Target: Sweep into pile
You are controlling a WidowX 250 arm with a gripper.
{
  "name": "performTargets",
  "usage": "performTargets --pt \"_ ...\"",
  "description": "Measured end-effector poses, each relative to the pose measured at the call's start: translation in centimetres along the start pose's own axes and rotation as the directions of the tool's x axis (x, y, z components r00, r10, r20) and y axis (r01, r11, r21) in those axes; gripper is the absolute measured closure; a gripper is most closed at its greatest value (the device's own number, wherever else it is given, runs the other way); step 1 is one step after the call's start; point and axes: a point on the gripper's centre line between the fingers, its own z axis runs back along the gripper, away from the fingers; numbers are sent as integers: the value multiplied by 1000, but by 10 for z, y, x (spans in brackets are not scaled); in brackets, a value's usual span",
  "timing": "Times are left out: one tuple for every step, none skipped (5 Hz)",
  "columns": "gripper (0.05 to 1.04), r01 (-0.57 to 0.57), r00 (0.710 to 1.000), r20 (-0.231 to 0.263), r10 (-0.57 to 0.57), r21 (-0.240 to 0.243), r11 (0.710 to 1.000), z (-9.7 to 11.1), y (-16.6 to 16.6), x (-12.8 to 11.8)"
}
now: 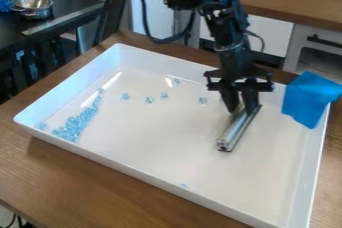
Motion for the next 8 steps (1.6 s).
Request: performTargets --pt "741 -67 998 19 67 -16 998 6 16 5" --pt "741 -130 989 60 132 -31 991 21 32 17" --pt "741 -154 984 81 156 -28 988 20 35 21" --pt "741 -194 977 91 195 -28 981 22 41 27" --pt "741 -221 970 98 220 -5 975 21 49 30" --pt "741 -272 958 103 269 16 962 20 63 35" --pt "741 -356 930 104 351 25 934 30 89 34" --pt "741 -512 854 119 506 18 859 41 125 22"
